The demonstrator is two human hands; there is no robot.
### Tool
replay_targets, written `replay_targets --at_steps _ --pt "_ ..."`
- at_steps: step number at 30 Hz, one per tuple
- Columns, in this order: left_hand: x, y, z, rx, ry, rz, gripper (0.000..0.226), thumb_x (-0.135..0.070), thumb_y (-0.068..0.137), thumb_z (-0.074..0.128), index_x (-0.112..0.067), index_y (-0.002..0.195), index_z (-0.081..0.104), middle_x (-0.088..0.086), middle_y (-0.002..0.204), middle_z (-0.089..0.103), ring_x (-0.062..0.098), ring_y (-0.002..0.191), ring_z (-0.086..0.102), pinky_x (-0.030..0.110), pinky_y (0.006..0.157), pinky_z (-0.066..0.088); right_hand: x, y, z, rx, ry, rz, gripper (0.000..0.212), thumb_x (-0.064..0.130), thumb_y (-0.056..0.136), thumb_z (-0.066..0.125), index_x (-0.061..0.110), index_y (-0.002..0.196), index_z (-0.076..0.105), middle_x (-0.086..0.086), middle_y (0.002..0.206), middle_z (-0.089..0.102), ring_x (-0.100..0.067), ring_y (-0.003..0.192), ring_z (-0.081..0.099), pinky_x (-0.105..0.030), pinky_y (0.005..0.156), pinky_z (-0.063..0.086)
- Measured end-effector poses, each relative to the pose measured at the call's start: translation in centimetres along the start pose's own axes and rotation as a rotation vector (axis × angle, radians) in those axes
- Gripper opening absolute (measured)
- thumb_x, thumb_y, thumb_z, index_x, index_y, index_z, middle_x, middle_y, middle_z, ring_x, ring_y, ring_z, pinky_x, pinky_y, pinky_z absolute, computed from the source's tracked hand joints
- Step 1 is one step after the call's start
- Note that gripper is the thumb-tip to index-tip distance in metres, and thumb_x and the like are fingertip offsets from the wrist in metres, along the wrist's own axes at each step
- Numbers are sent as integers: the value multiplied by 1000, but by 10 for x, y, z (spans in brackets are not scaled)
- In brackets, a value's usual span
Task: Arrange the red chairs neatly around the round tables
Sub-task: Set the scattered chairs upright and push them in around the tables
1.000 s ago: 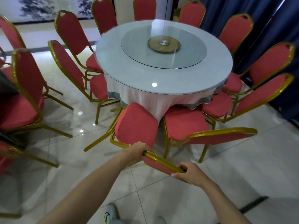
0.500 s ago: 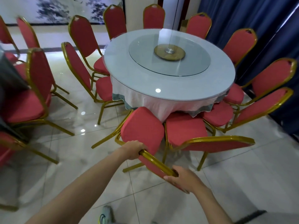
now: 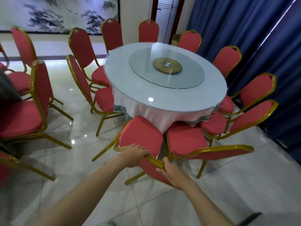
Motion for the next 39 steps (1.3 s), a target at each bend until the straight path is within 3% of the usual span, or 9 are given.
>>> replay_targets --at_steps 2,5,9,16,22,25,28,32,39 --pt "17 -8 -3 12 51 -64 45 -24 101 56 -31 144 42 0 142 52 27 135 48 56 115 37 14 12 0 -96 39 -15 28 55 98 55 33 99 37 2 88 59 -18 79 60 -41 73 51" --pt "38 -22 -3 -19 92 -161 56 -25 100 55 -24 151 31 7 150 41 34 144 35 62 114 34 38 24 1 -242 82 -65 25 41 96 66 32 107 45 8 99 55 -13 93 53 -34 80 47" --pt "62 -34 -4 -53 115 -235 59 -22 101 53 -18 153 25 11 155 32 37 148 25 64 114 33 35 28 12 -363 64 -20 26 29 97 66 38 112 45 14 106 46 -9 103 48 -31 88 46" --pt "102 -38 -11 -7 63 -239 55 -25 100 52 -20 149 27 10 149 34 36 140 32 65 110 37 44 45 20 -259 232 11 18 34 99 65 39 113 54 18 97 62 0 93 62 -18 72 45" --pt "158 -32 -17 41 -54 -342 40 -30 97 57 -29 136 44 3 132 46 32 129 43 61 102 45 65 86 31 -169 318 -17 34 62 87 68 51 117 58 21 99 69 1 95 66 -29 85 56" --pt "188 -32 -25 32 -84 -418 24 -22 96 59 -32 118 60 -1 120 51 28 124 47 55 97 46 90 107 35 -116 345 -46 33 57 89 69 51 120 60 24 101 69 3 96 65 -27 87 57" --pt "223 -38 -24 39 -79 -466 32 -14 94 60 -40 111 66 -7 118 54 24 120 47 54 94 45 119 130 38 -92 352 -105 42 56 86 67 52 127 59 27 107 69 3 99 66 -27 89 57" --pt "269 -50 -23 -12 -53 -468 35 -12 92 65 -43 108 67 -19 102 52 17 112 50 51 92 46 158 162 44 -48 312 -186 53 58 84 62 46 135 57 22 116 68 1 103 64 -29 93 54" --pt "334 -68 -16 -87 -140 -487 35 -12 93 64 -44 107 70 -16 100 59 14 105 52 45 90 43 203 205 61 25 263 -191 47 56 83 63 44 128 59 18 111 67 -5 100 64 -33 92 53"
Point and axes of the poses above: each hand's wrist, its own y-axis towards the middle knuckle, its own z-axis out of the palm, x = y × z, the point moved 9 cm from there along y, towards the middle knuckle
